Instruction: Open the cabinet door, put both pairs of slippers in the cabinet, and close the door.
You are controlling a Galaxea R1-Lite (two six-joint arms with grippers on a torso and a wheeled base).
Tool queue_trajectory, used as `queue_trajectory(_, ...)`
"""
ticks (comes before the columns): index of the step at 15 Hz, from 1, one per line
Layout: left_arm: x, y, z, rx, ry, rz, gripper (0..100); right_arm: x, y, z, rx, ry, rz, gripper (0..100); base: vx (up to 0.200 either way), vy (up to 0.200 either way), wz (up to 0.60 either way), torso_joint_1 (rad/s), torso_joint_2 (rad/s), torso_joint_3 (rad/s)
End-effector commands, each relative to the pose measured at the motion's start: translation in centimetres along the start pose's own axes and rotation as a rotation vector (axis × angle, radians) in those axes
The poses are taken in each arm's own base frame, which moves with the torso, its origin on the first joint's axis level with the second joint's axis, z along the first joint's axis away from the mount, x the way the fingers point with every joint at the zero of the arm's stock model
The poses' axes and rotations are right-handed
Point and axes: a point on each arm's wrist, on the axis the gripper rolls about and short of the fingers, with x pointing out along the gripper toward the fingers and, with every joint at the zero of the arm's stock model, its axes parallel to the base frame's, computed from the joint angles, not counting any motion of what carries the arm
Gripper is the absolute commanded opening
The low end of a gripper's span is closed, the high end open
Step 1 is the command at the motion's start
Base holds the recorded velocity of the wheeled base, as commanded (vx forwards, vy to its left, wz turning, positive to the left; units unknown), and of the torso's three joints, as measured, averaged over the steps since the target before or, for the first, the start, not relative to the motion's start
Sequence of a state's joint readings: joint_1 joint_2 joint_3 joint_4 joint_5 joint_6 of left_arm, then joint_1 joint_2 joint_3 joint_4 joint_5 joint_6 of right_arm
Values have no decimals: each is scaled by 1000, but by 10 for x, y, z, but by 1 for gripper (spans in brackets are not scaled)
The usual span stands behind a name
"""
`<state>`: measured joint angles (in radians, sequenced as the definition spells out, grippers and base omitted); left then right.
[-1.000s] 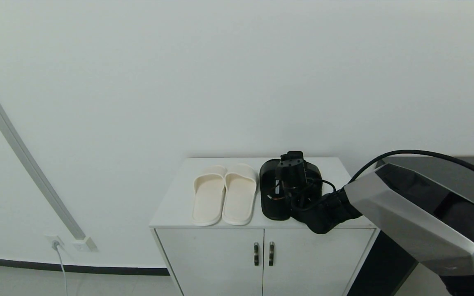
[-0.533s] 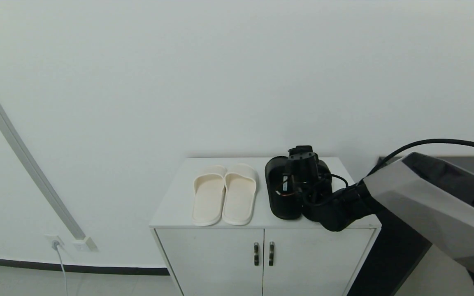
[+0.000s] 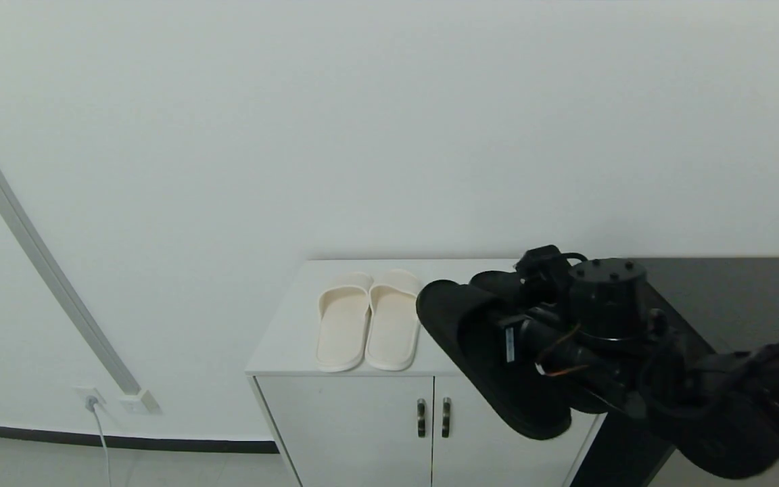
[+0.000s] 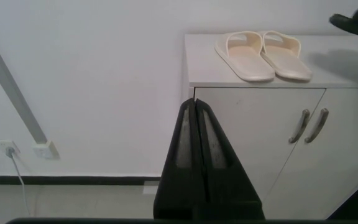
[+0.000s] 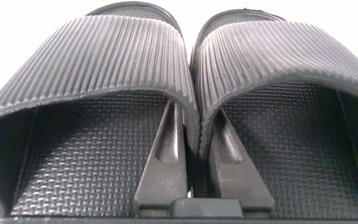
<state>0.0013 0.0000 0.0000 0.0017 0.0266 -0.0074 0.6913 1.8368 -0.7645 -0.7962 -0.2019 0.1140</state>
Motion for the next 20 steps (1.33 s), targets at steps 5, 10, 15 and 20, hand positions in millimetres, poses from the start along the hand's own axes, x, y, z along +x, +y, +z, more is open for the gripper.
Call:
queue_trajectory(5,0,0,0,0,0,-2,0,-69,0,2,-20,-17,226,0,0,0,0,0,0,0)
queue_trajectory(10,0,0,0,1,0,-3,0,-68,4,-1,-28,-4,241,0,0,0,0,0,0,0)
queue_trajectory(15,0,0,0,1,0,-3,0,-69,3,-3,-41,1,240,0,-200,0,0,1,2,2)
queue_trajectory(20,0,0,0,3,0,-2,0,-69,2,-4,-41,1,231,0,-40,0,0,-2,0,0)
